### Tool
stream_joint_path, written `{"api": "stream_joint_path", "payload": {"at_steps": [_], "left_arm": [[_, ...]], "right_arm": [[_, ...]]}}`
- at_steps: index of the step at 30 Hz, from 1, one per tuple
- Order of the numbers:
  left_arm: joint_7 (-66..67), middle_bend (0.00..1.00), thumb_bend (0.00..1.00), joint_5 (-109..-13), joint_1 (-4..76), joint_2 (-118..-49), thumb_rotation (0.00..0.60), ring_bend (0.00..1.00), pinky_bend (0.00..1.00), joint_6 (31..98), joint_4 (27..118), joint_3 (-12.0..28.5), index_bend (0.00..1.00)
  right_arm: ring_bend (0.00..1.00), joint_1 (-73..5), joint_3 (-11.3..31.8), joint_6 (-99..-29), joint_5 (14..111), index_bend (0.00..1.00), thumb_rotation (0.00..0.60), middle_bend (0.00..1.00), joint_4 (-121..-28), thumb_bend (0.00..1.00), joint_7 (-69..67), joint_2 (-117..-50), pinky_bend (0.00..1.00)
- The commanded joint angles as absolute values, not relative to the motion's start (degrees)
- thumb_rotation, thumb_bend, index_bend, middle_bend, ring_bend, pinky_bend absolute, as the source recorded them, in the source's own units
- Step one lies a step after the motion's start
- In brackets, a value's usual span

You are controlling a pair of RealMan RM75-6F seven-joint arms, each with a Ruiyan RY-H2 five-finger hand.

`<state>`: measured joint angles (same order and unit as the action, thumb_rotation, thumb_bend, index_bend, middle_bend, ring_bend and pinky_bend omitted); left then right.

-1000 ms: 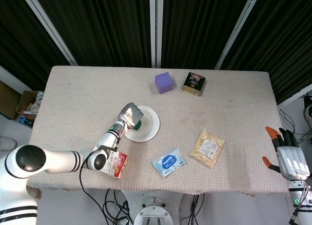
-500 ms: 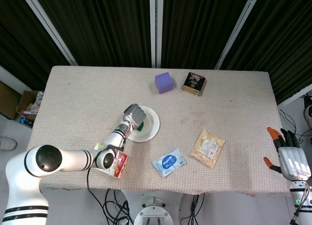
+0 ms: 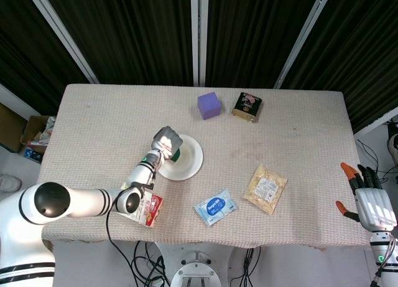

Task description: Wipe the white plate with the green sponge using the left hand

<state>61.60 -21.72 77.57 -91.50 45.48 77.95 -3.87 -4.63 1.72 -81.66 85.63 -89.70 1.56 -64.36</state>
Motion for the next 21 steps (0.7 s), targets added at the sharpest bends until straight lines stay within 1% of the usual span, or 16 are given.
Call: {"api": "stream_joint_path", "payload": {"at_steps": [1, 4, 6, 9, 15, 17, 21], "left_arm": [[62.8, 0.66, 0.42, -19.8, 77.8, -94.6, 0.600, 0.58, 0.62, 43.8, 73.6, -5.7, 0.61], [64.0, 0.66, 0.42, -19.0, 77.8, -95.4, 0.600, 0.58, 0.62, 44.3, 71.9, -6.9, 0.62], [64.3, 0.66, 0.42, -18.5, 77.5, -94.9, 0.600, 0.58, 0.62, 45.6, 72.3, -7.2, 0.62], [63.0, 0.66, 0.42, -18.8, 77.0, -93.2, 0.600, 0.58, 0.62, 46.7, 74.5, -6.5, 0.61], [58.5, 0.66, 0.42, -23.7, 75.6, -89.0, 0.600, 0.58, 0.62, 49.7, 81.2, -4.0, 0.62], [58.0, 0.66, 0.42, -24.2, 75.5, -89.1, 0.600, 0.58, 0.62, 49.4, 81.2, -3.7, 0.62], [59.4, 0.66, 0.42, -22.9, 76.2, -91.8, 0.600, 0.58, 0.62, 46.8, 77.3, -4.3, 0.61]], "right_arm": [[0.02, -4.6, 1.7, -81.5, 85.6, 0.06, 0.600, 0.14, -89.7, 0.15, 1.4, -64.3, 0.00], [0.02, -4.6, 1.6, -81.5, 85.8, 0.06, 0.600, 0.14, -89.8, 0.15, 0.7, -64.2, 0.00], [0.02, -4.6, 1.6, -81.6, 86.0, 0.06, 0.600, 0.14, -89.6, 0.15, 0.4, -64.2, 0.00], [0.02, -4.6, 1.6, -81.9, 86.3, 0.06, 0.600, 0.14, -89.4, 0.15, 0.0, -64.3, 0.00], [0.02, -4.3, 1.4, -82.5, 86.9, 0.06, 0.600, 0.14, -89.1, 0.15, -0.6, -64.3, 0.00], [0.02, -4.2, 1.3, -82.5, 86.9, 0.06, 0.600, 0.14, -89.0, 0.15, -0.6, -64.4, 0.00], [0.02, -4.1, 1.3, -82.3, 86.5, 0.06, 0.600, 0.14, -89.2, 0.15, -0.3, -64.3, 0.00]]}}
